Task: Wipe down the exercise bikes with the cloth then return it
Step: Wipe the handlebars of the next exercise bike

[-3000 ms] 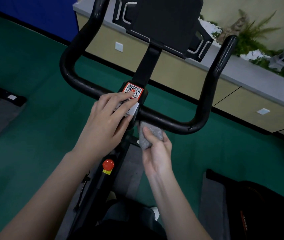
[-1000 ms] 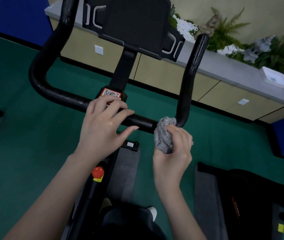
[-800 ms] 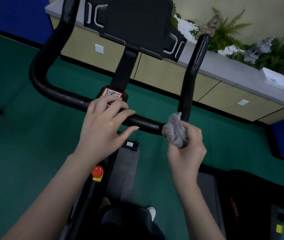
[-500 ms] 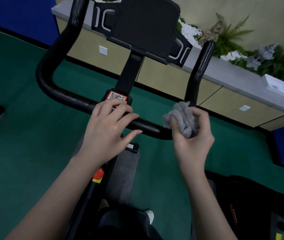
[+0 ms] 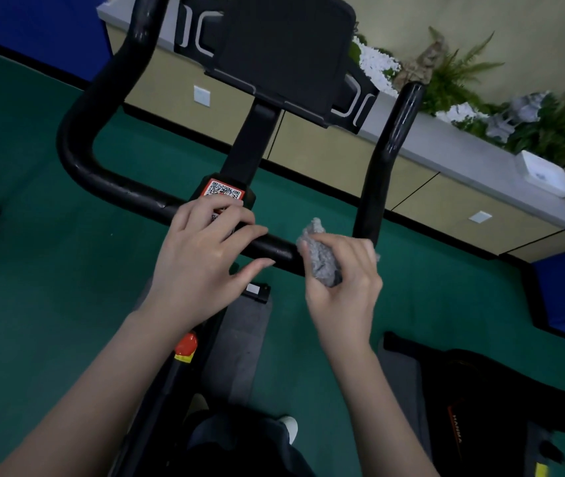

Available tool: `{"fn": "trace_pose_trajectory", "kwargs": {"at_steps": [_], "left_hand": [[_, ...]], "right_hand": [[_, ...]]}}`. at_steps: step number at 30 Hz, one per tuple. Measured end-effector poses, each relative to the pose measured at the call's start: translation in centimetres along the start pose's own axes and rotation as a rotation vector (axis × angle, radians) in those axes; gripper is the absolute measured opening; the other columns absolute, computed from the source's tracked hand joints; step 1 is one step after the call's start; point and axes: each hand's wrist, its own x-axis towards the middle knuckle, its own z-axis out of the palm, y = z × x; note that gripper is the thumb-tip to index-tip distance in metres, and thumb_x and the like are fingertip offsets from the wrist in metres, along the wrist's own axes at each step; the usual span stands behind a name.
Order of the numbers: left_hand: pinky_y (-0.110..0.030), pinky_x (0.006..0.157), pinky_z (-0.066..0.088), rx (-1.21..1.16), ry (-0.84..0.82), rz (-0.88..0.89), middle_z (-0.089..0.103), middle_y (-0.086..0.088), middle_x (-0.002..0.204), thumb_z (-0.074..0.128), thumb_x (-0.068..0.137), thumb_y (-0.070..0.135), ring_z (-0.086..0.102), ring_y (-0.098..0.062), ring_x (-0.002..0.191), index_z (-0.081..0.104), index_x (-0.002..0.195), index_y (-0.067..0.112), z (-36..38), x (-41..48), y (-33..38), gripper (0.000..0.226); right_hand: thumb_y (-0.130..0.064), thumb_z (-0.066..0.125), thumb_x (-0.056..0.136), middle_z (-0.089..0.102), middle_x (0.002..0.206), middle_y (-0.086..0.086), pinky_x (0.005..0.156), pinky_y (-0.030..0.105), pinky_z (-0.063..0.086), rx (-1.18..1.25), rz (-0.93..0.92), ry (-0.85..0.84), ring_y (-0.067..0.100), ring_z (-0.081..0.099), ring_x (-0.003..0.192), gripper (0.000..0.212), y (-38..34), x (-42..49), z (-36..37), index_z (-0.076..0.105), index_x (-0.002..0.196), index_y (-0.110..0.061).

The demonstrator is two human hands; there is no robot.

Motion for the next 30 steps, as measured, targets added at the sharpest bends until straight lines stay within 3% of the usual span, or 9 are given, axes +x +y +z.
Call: {"fn": "trace_pose_trajectory", "kwargs": {"at_steps": [4, 9, 15, 19, 24, 28, 30], "left_hand": [[-0.035, 0.093, 0.034, -0.006, -0.003, -0.005, 0.065, 0.004, 0.103, 0.067, 0.084, 0.046, 0.049, -0.022, 0.112, 0.071, 0.103, 0.017, 0.0, 0.0, 0.0, 0.035], [-0.035, 0.093, 0.034, 0.002, -0.006, -0.015, 0.066, 0.003, 0.103, 0.067, 0.082, 0.046, 0.049, -0.021, 0.112, 0.071, 0.102, 0.017, -0.2, 0.1, 0.1, 0.035], [-0.035, 0.094, 0.034, 0.002, -0.017, -0.008, 0.065, 0.003, 0.103, 0.066, 0.084, 0.046, 0.049, -0.022, 0.112, 0.071, 0.103, 0.017, -0.3, 0.1, 0.1, 0.035], [-0.035, 0.093, 0.034, -0.001, -0.017, -0.009, 0.065, 0.004, 0.103, 0.066, 0.084, 0.047, 0.05, -0.021, 0.111, 0.071, 0.103, 0.017, -0.2, 0.0, 0.1, 0.035], [-0.036, 0.091, 0.035, 0.012, -0.024, -0.004, 0.065, 0.004, 0.103, 0.065, 0.085, 0.046, 0.051, -0.023, 0.11, 0.071, 0.102, 0.018, -0.2, 0.1, 0.1, 0.034], [-0.034, 0.092, 0.033, 0.006, -0.033, -0.007, 0.065, 0.004, 0.102, 0.061, 0.086, 0.047, 0.051, -0.022, 0.109, 0.071, 0.102, 0.018, -0.2, 0.2, 0.2, 0.035], [-0.033, 0.092, 0.032, 0.011, -0.036, -0.015, 0.065, 0.004, 0.102, 0.06, 0.087, 0.047, 0.051, -0.022, 0.109, 0.071, 0.102, 0.018, -0.3, 0.1, 0.1, 0.035]], "right_hand": [[-0.004, 0.075, 0.078, 0.068, 0.087, 0.005, 0.08, 0.02, 0.04, -0.046, 0.017, 0.071, 0.024, 0.058, 0.083, 0.011, 2.1, 0.4, -1.6, 0.072, 0.088, -0.002], [-0.005, 0.074, 0.079, 0.068, 0.084, 0.003, 0.08, 0.02, 0.042, 0.037, 0.016, 0.111, 0.021, 0.057, 0.08, 0.008, 0.5, -0.3, 0.7, 0.071, 0.086, -0.002], [-0.005, 0.069, 0.081, 0.067, 0.084, 0.004, 0.073, 0.038, 0.048, 0.007, -0.066, 0.108, 0.021, 0.057, 0.082, 0.009, 1.5, -0.3, 0.1, 0.07, 0.089, 0.0], [-0.005, 0.066, 0.083, 0.067, 0.085, 0.007, 0.076, 0.037, 0.046, 0.001, -0.018, 0.211, 0.025, 0.057, 0.083, 0.009, 1.4, -0.5, 0.3, 0.07, 0.085, 0.003], [-0.012, 0.062, 0.087, 0.066, 0.085, 0.003, 0.075, 0.04, 0.048, 0.071, -0.028, 0.174, 0.016, 0.053, 0.086, 0.015, 0.4, -0.7, 1.4, 0.069, 0.086, 0.002], [-0.008, 0.066, 0.084, 0.058, 0.091, -0.006, 0.071, 0.045, 0.048, 0.044, 0.01, 0.214, 0.02, 0.054, 0.084, 0.011, 1.6, -0.4, 0.3, 0.067, 0.093, -0.001], [-0.004, 0.067, 0.083, 0.061, 0.092, -0.002, 0.072, 0.044, 0.048, 0.041, 0.026, 0.249, 0.021, 0.056, 0.084, 0.01, 2.1, -0.1, 0.0, 0.067, 0.093, -0.001]]}}
